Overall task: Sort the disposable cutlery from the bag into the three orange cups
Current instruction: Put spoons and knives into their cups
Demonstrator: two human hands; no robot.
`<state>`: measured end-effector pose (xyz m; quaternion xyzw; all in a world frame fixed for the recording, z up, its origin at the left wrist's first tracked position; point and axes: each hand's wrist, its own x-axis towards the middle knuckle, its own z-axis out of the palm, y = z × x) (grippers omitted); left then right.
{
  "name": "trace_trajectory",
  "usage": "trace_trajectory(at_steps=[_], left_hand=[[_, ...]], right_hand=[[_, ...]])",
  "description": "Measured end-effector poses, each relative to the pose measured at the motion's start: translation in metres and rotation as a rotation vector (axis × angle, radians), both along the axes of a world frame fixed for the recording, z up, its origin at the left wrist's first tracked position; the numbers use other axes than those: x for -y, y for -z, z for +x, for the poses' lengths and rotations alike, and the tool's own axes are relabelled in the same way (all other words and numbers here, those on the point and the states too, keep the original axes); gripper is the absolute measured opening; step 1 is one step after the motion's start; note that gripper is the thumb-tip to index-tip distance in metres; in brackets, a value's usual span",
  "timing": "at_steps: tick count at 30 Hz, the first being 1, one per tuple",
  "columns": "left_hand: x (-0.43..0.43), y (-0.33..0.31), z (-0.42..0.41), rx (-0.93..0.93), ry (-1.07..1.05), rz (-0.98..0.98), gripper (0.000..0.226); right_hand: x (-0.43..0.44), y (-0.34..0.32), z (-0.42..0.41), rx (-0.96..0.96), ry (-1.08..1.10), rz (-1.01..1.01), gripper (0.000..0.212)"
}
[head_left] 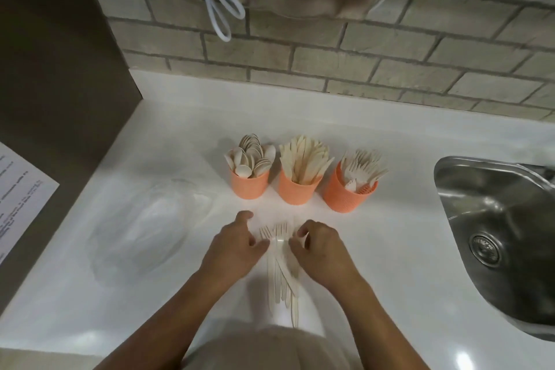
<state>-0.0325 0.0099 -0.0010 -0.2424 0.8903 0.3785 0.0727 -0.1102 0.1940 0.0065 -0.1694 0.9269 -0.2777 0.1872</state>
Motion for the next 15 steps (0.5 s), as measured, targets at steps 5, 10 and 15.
trace_trajectory(at_steps=[5,10,15], left_hand=[[-0.014,0.019,-0.008,0.023,-0.006,-0.055,0.073],[-0.014,0.019,-0.014,-0.029,0.043,-0.08,0.059],[-0.015,0.02,-0.014,-0.102,-0.025,0.028,0.046]], right_hand=[[0.021,0.025,0.013,0.021,0.079,-0.026,0.029],[0.036,0.032,0.001,0.045,0.063,-0.015,0.024],[0.039,0.032,-0.007,0.113,0.062,-0.079,0.043]])
